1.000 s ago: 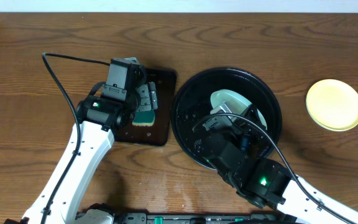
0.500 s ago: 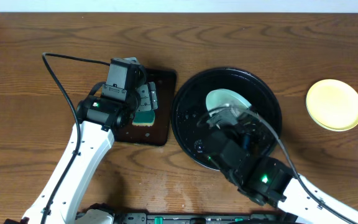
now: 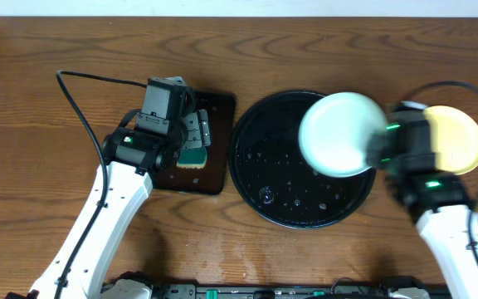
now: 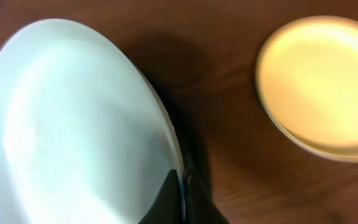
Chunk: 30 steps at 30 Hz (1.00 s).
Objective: Clean dirty plates on tray and stack at the side
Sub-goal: 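Carry the pale green plate right and stack it on the yellow plate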
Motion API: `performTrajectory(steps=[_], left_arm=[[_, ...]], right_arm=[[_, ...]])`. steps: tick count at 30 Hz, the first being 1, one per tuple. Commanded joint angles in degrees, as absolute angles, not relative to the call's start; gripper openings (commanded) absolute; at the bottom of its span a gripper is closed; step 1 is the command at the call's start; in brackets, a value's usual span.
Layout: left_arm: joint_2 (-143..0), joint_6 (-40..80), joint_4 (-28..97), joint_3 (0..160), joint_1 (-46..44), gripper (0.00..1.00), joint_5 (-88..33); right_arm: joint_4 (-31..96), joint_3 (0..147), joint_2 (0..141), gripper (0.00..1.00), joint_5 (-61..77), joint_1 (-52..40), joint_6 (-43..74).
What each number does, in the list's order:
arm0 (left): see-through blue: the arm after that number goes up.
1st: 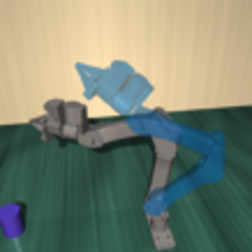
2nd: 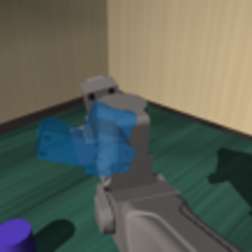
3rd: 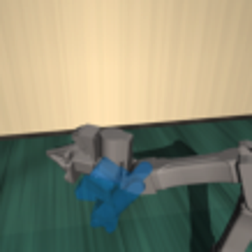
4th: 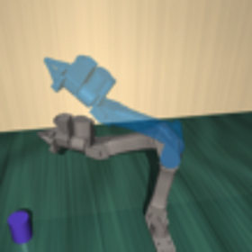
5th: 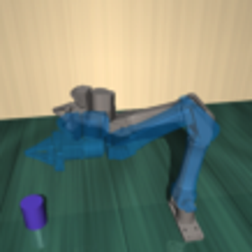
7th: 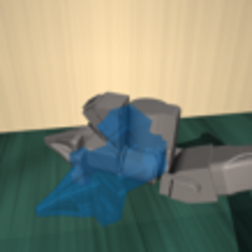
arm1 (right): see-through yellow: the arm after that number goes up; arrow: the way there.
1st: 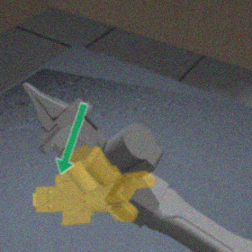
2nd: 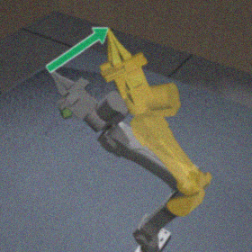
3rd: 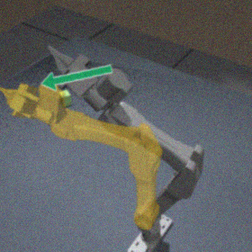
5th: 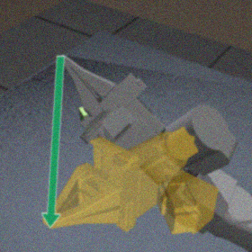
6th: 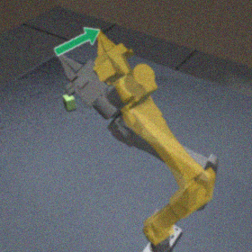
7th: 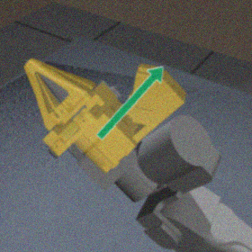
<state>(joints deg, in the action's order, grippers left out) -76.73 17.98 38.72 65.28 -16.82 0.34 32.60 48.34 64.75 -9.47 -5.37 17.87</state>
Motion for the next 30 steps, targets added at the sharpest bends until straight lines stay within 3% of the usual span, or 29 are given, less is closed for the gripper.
performTrajectory(steps=[1, 6, 12, 20, 22, 26, 30], left_arm=[[-76.77, 17.82, 38.76, 66.65, -16.67, 0.84, 0.47], [-76.77, 17.82, 38.76, 66.65, -16.67, 0.83, 0.45], [-76.77, 17.82, 38.76, 66.65, -16.67, 0.83, 0.45], [-76.77, 17.82, 38.76, 66.65, -16.67, 0.83, 0.45], [-76.77, 17.82, 38.76, 66.65, -16.67, 0.83, 0.45], [-76.77, 17.82, 38.76, 66.65, -16.67, 0.84, 0.45], [-76.77, 17.82, 38.76, 66.65, -16.67, 0.84, 0.45]], right_arm=[[32.53, 49.63, 64.38, 0.01, 5.26, 9.28, 22.90], [30.87, 49.63, 67.33, 0.01, 5.19, 25.47, 23.92], [26.06, 49.63, 75.53, 0.01, 1.85, 37.21, 30.06], [17.30, 49.63, 86.72, 0.01, 3.40, 41.23, 31.05], [16.27, 49.63, 88.58, 0.12, 3.79, 41.15, 30.92], [11.92, 49.63, 88.71, 0.54, 13.58, 41.10, 23.31], [8.27, 49.71, 84.93, 0.63, 28.47, 40.40, 21.45]])
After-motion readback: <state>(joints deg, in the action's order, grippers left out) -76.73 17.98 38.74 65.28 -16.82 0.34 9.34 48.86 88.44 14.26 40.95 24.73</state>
